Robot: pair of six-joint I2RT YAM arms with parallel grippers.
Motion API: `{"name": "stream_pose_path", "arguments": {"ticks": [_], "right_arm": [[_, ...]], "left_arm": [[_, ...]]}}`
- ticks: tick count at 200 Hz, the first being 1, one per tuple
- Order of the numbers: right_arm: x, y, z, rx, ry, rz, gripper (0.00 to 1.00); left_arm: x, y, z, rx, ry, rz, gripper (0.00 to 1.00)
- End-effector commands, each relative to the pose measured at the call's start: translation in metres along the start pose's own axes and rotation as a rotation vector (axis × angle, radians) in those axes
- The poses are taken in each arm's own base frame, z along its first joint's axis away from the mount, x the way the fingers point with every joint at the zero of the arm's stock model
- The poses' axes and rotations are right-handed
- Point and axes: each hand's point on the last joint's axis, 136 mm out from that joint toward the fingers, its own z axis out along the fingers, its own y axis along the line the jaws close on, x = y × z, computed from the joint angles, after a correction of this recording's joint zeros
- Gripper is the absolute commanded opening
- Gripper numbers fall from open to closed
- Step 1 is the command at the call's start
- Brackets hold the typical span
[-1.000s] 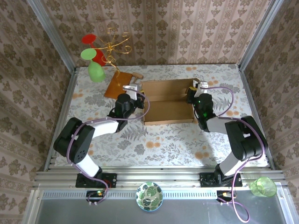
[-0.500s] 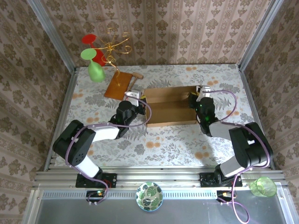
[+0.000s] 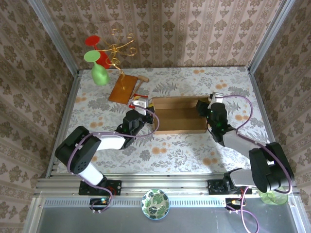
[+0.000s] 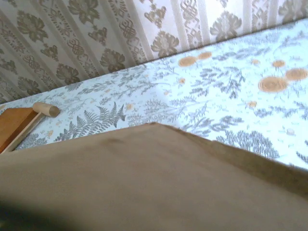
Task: Fold the paper box
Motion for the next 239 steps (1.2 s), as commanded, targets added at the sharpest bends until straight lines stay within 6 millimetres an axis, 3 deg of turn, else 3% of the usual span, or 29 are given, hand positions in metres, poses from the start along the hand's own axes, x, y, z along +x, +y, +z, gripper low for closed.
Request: {"name": "stream_pose_path", "arguments": {"ticks": [1, 36, 79, 134, 164, 189, 206, 223, 239], "right_arm": [[0.0, -0.004, -0.011, 0.043, 0.046, 0.075, 0.53], [0.003, -0.006, -0.025, 0.071, 0.121, 0.167, 0.6], [0.01, -0.005, -0.039, 0.083, 0.197, 0.289, 0.59], [-0.047, 0.009, -0.086, 0.053, 0.134, 0.436, 0.54], [-0.078, 0.015, -0.107, 0.06, 0.125, 0.465, 0.59], [-0.099, 0.006, -0.106, 0.139, 0.127, 0.491, 0.67], [-0.109, -0.007, -0.092, 0.189, 0.174, 0.583, 0.69], [-0.097, -0.027, -0.071, 0.247, 0.292, 0.726, 0.68], [-0.087, -0.032, -0.049, 0.249, 0.396, 0.817, 0.65]], "left_arm": [[0.024, 0.003, -0.001, -0.021, 0.061, -0.021, 0.0], [0.029, 0.004, 0.002, -0.034, 0.067, -0.034, 0.0], [0.025, 0.005, 0.007, -0.052, 0.053, -0.048, 0.0], [0.024, 0.006, 0.011, -0.065, 0.056, -0.062, 0.0], [0.022, 0.007, 0.013, -0.069, 0.057, -0.064, 0.0], [0.021, 0.009, 0.013, -0.071, 0.06, -0.068, 0.0], [0.02, 0.009, 0.014, -0.069, 0.062, -0.074, 0.0], [0.02, 0.009, 0.016, -0.065, 0.066, -0.08, 0.0], [0.021, 0.008, 0.017, -0.062, 0.069, -0.087, 0.0]]}}
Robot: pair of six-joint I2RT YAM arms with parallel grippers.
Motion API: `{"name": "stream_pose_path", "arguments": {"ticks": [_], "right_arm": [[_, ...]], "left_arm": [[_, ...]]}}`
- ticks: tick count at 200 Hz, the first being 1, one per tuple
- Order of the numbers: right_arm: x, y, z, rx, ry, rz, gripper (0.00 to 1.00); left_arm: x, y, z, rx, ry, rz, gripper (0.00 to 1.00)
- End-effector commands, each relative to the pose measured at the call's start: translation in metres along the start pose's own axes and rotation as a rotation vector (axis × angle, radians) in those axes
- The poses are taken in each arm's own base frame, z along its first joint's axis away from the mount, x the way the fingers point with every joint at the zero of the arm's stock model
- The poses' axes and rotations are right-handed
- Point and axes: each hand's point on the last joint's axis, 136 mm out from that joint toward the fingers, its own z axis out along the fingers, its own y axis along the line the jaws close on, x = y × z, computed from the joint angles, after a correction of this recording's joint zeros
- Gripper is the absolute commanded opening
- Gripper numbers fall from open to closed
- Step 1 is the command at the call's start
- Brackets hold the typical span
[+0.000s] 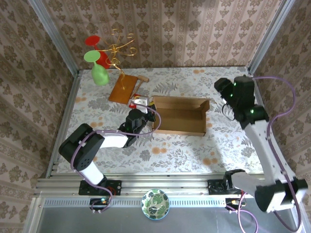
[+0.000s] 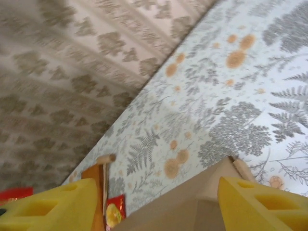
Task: Fold the paper box
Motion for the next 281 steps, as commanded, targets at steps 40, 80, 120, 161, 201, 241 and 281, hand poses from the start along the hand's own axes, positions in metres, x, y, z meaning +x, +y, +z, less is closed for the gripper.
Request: {"name": "stream_pose_path", "arguments": {"ticks": [40, 80, 120, 161, 201, 241, 281], "right_arm": [[0.058, -0.031, 0.075, 0.168, 0.441, 0.256, 0.62], [0.092, -0.032, 0.09, 0.158, 0.562, 0.346, 0.62], [0.116, -0.043, 0.088, 0.184, 0.613, 0.372, 0.6], [0.12, -0.052, 0.089, 0.203, 0.617, 0.359, 0.58], [0.118, -0.058, 0.086, 0.217, 0.615, 0.32, 0.57], [0.111, -0.068, 0.068, 0.246, 0.574, 0.254, 0.59], [0.077, -0.072, 0.025, 0.268, 0.402, 0.237, 0.61]], "left_arm": [[0.023, 0.006, 0.008, -0.017, 0.089, -0.035, 0.0], [0.025, 0.004, 0.008, -0.007, 0.096, -0.058, 0.0], [0.029, -0.004, 0.007, 0.011, 0.105, -0.077, 0.0], [0.033, -0.008, 0.005, 0.023, 0.117, -0.093, 0.0], [0.04, -0.008, 0.0, 0.029, 0.138, -0.11, 0.0], [0.051, -0.002, -0.003, 0.01, 0.162, -0.101, 0.0], [0.057, 0.003, -0.005, -0.011, 0.167, -0.104, 0.0]]}}
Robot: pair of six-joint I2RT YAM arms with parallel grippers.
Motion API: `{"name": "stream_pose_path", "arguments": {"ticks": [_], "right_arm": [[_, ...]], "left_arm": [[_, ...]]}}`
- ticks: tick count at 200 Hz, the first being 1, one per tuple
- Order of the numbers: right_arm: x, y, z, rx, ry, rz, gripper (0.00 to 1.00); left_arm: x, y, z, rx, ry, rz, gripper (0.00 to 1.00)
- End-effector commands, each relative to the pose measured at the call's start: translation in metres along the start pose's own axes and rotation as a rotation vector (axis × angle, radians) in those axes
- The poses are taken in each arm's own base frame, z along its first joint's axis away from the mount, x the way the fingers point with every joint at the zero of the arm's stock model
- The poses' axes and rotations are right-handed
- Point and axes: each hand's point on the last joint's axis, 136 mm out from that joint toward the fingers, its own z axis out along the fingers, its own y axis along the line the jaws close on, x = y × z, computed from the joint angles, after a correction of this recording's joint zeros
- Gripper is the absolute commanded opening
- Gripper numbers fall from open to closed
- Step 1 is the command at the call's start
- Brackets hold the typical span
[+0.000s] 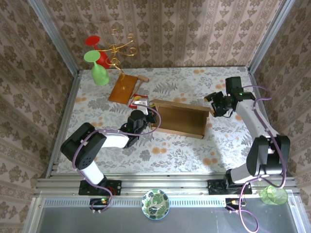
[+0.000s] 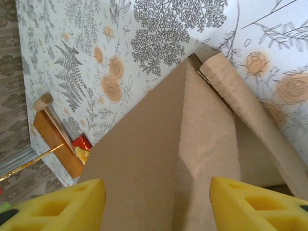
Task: Fold the paper box
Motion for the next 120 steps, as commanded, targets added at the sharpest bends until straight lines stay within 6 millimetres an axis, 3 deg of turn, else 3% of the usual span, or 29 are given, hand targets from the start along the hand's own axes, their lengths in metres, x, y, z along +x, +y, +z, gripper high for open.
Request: {"name": "stream_pose_path", "arguments": {"ticks": [1, 28, 47, 87, 120], "right_arm": [[-0.006, -0.014, -0.04, 0.03, -0.129, -0.005, 0.61], [0.001, -0.017, -0.073, -0.03, -0.22, 0.054, 0.6], [0.017, -0.016, -0.08, -0.108, -0.214, 0.132, 0.6], [0.075, 0.004, -0.06, -0.233, -0.102, 0.225, 0.59], [0.083, 0.028, -0.044, -0.276, -0.088, 0.223, 0.59]], "left_arm": [[0.035, 0.008, -0.003, -0.02, 0.102, -0.003, 0.0], [0.035, 0.011, -0.003, -0.034, 0.098, -0.014, 0.0], [0.037, 0.014, -0.003, -0.041, 0.099, -0.025, 0.0], [0.038, 0.014, -0.003, -0.045, 0.1, -0.043, 0.0], [0.04, 0.013, -0.003, -0.039, 0.104, -0.05, 0.0]]}}
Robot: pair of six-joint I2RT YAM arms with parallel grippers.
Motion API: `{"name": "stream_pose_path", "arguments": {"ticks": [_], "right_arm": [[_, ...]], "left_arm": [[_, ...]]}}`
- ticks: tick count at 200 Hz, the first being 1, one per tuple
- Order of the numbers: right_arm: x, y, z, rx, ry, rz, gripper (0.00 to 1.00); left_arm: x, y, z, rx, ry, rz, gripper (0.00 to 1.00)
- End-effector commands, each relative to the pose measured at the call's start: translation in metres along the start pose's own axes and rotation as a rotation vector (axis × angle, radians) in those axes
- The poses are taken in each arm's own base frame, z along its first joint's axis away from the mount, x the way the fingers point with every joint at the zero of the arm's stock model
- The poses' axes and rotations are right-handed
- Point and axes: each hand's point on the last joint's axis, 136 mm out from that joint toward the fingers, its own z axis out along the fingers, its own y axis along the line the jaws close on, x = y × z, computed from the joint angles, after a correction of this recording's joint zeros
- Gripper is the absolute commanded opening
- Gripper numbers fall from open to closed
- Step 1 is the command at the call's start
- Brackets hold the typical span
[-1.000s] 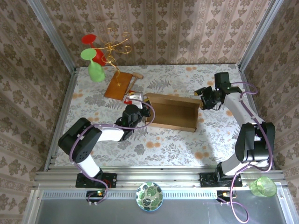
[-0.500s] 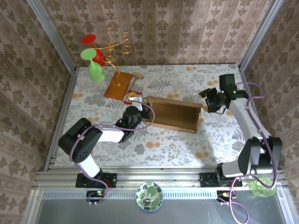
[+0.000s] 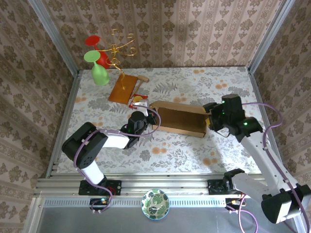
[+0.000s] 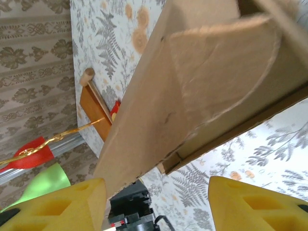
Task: Fold the paper box
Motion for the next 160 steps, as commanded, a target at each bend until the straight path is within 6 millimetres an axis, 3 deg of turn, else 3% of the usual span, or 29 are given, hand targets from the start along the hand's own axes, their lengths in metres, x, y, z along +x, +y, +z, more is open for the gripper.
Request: {"name": "stream_pose_path", "arguments": {"ticks": [1, 16, 45, 80, 94, 119, 143, 160], "right_arm": [[-0.007, 0.026, 0.01, -0.088, -0.051, 0.088, 0.59], [-0.003, 0.032, 0.019, -0.094, -0.029, 0.099, 0.58], [0.005, 0.023, 0.037, -0.045, -0.001, 0.109, 0.5], [0.006, 0.015, 0.05, -0.023, -0.003, 0.118, 0.35], [0.006, 0.01, 0.053, -0.01, -0.005, 0.119, 0.24], [0.003, -0.004, 0.058, 0.012, -0.016, 0.115, 0.13], [0.004, -0.016, 0.061, 0.03, -0.012, 0.114, 0.11], [0.003, -0.021, 0.062, 0.036, -0.015, 0.098, 0.11]], "left_arm": [[0.029, 0.011, -0.002, -0.032, 0.082, -0.011, 0.0], [0.029, 0.01, -0.003, -0.031, 0.081, -0.012, 0.0], [0.031, 0.01, -0.004, -0.031, 0.081, -0.019, 0.0], [0.031, 0.009, -0.006, -0.027, 0.083, -0.03, 0.0], [0.03, 0.009, -0.008, -0.027, 0.086, -0.043, 0.0], [0.022, 0.004, -0.019, -0.029, 0.111, -0.074, 0.27], [0.014, -0.002, -0.038, -0.018, 0.158, -0.135, 0.37], [0.009, -0.006, -0.057, -0.009, 0.198, -0.187, 0.39]]}}
